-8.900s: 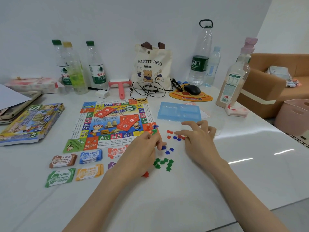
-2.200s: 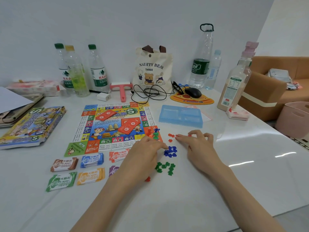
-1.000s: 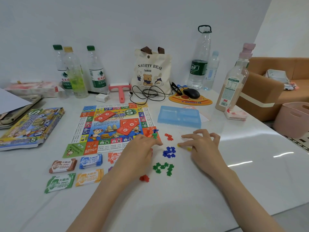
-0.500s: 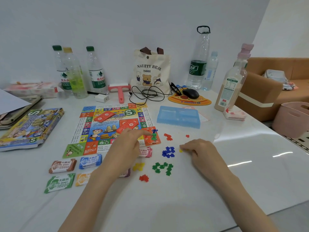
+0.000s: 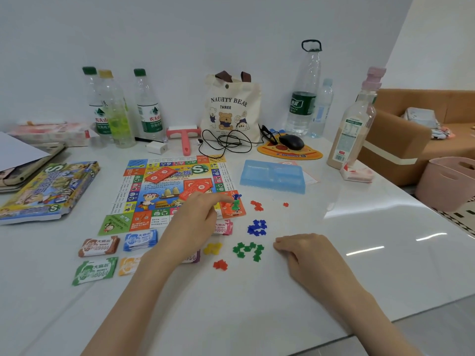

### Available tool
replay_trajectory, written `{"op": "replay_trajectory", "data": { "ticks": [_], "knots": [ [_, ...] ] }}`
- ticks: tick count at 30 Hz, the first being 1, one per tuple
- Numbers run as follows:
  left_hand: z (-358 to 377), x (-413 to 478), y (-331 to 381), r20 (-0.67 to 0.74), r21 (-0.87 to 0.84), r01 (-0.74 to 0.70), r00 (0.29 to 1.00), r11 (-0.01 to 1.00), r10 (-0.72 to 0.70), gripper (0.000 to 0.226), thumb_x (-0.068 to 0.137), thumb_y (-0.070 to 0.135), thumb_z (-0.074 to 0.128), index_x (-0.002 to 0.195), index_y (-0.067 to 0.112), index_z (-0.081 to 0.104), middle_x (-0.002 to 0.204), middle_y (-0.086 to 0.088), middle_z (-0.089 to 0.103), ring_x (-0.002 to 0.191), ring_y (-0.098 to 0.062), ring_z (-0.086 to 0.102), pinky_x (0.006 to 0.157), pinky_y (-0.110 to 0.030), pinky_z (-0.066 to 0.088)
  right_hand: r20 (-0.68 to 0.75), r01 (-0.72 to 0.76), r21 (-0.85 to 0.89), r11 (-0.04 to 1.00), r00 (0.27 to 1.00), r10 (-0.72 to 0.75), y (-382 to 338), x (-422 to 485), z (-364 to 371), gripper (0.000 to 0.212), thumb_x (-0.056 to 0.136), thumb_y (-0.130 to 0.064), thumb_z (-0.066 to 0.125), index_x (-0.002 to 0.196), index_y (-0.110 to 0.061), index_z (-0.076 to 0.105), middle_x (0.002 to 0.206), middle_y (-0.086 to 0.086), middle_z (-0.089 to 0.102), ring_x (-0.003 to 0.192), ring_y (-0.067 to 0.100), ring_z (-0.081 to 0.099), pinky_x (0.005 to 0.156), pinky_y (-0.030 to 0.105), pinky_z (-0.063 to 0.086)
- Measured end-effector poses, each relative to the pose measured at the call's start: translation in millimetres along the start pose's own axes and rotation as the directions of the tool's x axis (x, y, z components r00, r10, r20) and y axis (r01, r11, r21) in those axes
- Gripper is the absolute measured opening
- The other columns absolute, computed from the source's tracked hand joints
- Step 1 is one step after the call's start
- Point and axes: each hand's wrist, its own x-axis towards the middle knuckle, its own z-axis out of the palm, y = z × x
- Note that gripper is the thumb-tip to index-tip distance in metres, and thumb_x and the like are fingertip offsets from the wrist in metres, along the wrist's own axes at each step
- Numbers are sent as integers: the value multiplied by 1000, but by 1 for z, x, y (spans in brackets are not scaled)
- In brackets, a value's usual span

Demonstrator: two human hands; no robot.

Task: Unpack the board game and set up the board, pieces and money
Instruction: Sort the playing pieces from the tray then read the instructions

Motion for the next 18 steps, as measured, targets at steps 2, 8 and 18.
{"op": "replay_trajectory", "data": {
  "ticks": [2, 8, 18],
  "knots": [
    [-1, -4, 1, -7, -16, -13, 1000, 1000, 13, 48, 96, 1, 38, 123, 34, 60, 117, 0, 58, 112, -13, 45, 91, -27, 39, 4, 22, -21, 1000, 1000, -22, -3, -5, 2, 27, 86, -7, 46, 91, -10, 72, 96, 5, 73, 89, 26, 67, 80, 41, 52],
    [-6, -18, 0, -37, -58, -14, 999, 998, 12, 48, 95, -1, 40, 120, 33, 63, 112, 2, 58, 108, -12, 46, 87, -29, 39, 14, 59, -58, 997, 998, -59, -14, -10, 5, 41, 78, -16, 32, 84, -10, 72, 88, 6, 73, 81, 29, 67, 74, 41, 53],
    [-14, -51, -2, -50, -75, -18, 999, 997, 15, 45, 94, -1, 41, 118, 28, 65, 105, -3, 67, 97, -22, 59, 83, -29, 46, 12, 154, -67, 986, 988, -154, -41, -30, 2, 25, 79, -12, 42, 67, -15, 65, 67, 0, 67, 58, 25, 55, 59, 32, 49]
  ]
}}
